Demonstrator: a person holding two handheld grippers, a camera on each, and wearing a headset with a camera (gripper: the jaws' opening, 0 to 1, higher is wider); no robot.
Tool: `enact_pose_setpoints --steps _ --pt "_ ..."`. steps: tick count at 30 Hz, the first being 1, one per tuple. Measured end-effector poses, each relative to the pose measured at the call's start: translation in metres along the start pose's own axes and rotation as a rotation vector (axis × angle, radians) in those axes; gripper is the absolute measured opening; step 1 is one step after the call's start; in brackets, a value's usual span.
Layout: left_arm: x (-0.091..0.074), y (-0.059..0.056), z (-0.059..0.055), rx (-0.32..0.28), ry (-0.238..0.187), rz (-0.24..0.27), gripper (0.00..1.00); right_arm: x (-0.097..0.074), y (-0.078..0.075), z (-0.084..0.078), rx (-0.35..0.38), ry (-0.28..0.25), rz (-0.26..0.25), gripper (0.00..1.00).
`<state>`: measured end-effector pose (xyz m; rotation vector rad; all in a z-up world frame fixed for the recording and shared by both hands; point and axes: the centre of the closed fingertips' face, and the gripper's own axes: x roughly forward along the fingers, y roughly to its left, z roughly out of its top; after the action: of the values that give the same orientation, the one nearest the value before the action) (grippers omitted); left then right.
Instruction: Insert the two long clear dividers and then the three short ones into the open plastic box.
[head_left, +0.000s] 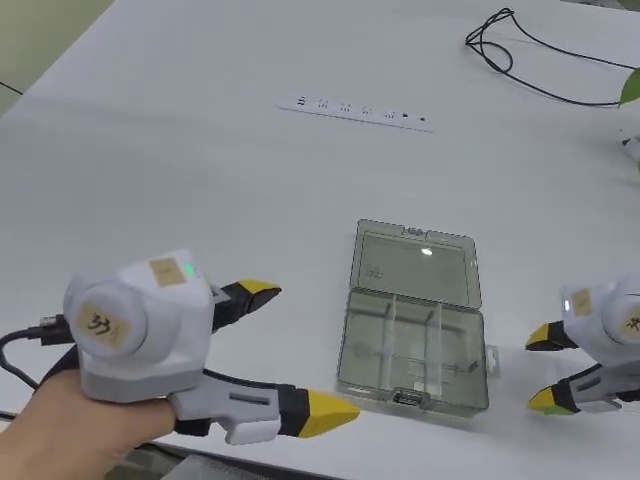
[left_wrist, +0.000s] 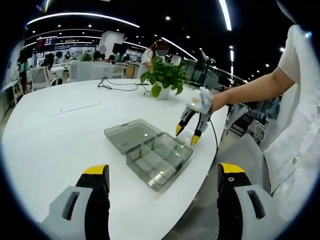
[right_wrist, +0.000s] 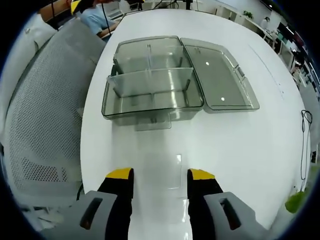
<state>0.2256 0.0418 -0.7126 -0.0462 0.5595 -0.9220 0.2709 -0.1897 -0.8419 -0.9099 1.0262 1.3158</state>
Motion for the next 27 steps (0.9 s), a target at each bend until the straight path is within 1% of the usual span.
enact_pose_setpoints --steps 5,8,9,10,12,17,23,27 --pt "-0.001 0.001 0.000 -0.004 0.000 0.004 0.91 0.004 -0.004 -0.006 -0.007 0.012 -0.002 0.42" --pt "-0.001 0.001 0.000 -0.007 -0.004 0.005 0.91 0.007 -0.002 -0.008 -0.021 0.022 0.000 0.41" --pt "-0.002 0.001 0.001 -0.007 -0.005 0.006 0.91 0.008 -0.002 -0.011 -0.032 0.034 0.000 0.41" --pt "-0.002 0.001 0.001 -0.007 -0.006 0.007 0.91 0.008 -0.003 -0.010 -0.047 0.026 -0.011 0.40" --pt "-0.002 0.001 0.001 -0.009 -0.006 0.007 0.91 0.008 -0.004 -0.010 -0.037 0.032 -0.013 0.40" --pt "-0.002 0.002 0.001 -0.008 -0.008 0.009 0.91 0.009 -0.008 -0.012 -0.058 0.039 -0.035 0.36" --pt "-0.003 0.004 0.001 -0.007 -0.008 0.011 0.91 0.010 -0.009 -0.012 -0.046 0.043 -0.044 0.33" --pt "-0.003 0.003 0.001 -0.007 -0.011 0.010 0.91 0.010 -0.009 -0.012 -0.042 0.050 -0.050 0.33"
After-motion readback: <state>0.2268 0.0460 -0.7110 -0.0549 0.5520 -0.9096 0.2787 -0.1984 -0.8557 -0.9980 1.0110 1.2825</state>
